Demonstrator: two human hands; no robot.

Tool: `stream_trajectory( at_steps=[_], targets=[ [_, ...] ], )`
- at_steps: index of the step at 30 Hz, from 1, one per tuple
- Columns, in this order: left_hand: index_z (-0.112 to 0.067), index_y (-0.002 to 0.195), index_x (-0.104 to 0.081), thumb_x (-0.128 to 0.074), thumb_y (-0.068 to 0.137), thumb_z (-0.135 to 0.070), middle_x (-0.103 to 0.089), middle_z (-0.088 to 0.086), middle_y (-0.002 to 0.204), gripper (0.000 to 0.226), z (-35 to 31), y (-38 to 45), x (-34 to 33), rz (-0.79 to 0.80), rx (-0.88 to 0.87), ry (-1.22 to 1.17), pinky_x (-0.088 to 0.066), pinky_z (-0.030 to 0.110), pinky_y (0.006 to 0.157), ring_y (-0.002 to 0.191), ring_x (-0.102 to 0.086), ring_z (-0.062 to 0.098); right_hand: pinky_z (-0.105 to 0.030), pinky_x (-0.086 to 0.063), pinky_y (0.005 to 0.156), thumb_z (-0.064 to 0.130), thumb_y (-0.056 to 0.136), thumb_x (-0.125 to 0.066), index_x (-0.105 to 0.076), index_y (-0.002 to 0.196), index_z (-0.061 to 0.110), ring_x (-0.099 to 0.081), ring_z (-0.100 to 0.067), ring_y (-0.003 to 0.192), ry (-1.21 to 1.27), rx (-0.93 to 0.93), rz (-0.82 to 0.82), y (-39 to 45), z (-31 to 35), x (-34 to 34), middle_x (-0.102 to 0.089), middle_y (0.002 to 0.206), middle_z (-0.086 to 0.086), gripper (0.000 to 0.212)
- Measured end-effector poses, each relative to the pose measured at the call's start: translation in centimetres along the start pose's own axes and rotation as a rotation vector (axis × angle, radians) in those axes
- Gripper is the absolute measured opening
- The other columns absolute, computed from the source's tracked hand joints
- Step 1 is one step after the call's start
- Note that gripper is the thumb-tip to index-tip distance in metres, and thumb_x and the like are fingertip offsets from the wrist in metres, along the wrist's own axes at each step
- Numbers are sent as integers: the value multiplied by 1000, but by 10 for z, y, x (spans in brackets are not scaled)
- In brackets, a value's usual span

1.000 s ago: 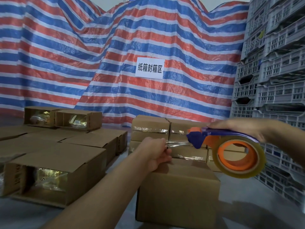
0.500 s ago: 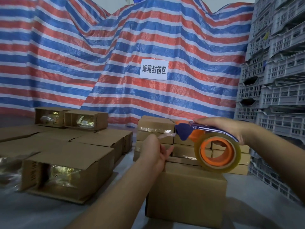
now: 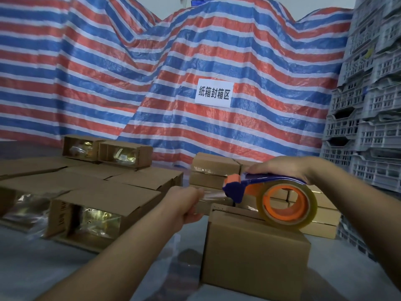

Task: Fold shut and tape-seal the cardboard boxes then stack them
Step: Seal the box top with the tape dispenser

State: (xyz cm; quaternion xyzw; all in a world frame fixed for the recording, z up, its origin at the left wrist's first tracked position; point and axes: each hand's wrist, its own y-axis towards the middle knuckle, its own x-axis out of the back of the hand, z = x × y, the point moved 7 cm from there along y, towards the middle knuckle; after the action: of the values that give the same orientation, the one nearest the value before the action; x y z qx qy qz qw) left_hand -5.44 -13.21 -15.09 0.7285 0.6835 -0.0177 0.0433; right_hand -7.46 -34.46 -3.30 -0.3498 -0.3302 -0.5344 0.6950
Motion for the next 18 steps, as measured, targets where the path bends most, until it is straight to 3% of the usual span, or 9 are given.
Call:
stream_trajectory(
  at_steps=[4, 9, 14, 18],
  targets=[
    [-9, 101, -62, -64, 94, -21, -46, 2, 75, 14, 19, 0, 2, 6, 63, 4, -53, 22, 51, 62, -44, 11, -28, -56, 85, 45, 99, -54, -63, 115, 16, -66, -11, 81, -9, 27, -58, 11, 4, 0, -70, 94, 0, 34],
    [-11, 101, -60, -66, 92, -21, -47, 3, 82, 16, 39, -1, 3, 13, 120, -14, -52, 21, 49, 62, -40, 12, -17, -50, 55, 54, 99, -48, -59, 111, 13, -63, -8, 56, -176, -98, 35, 10, 15, -11, -68, 69, 3, 44],
    [-11, 102, -61, -65, 93, -34, -50, 5, 90, 25, 54, 1, -7, 12, 162, 73, -51, 21, 51, 71, -46, 14, -17, -50, 55, 56, 99, -47, -60, 112, 13, -62, -7, 55, -215, -95, 33, 14, 15, -12, -68, 68, 3, 46],
    [-12, 101, -63, -60, 96, -37, -50, 1, 76, 26, 63, -3, -20, 72, 220, 4, -40, 20, 44, 56, -37, 11, -19, -50, 58, 57, 98, -48, -61, 112, 13, -63, -8, 58, -196, -70, 27, 17, 13, -9, -69, 72, 2, 48]
  ],
)
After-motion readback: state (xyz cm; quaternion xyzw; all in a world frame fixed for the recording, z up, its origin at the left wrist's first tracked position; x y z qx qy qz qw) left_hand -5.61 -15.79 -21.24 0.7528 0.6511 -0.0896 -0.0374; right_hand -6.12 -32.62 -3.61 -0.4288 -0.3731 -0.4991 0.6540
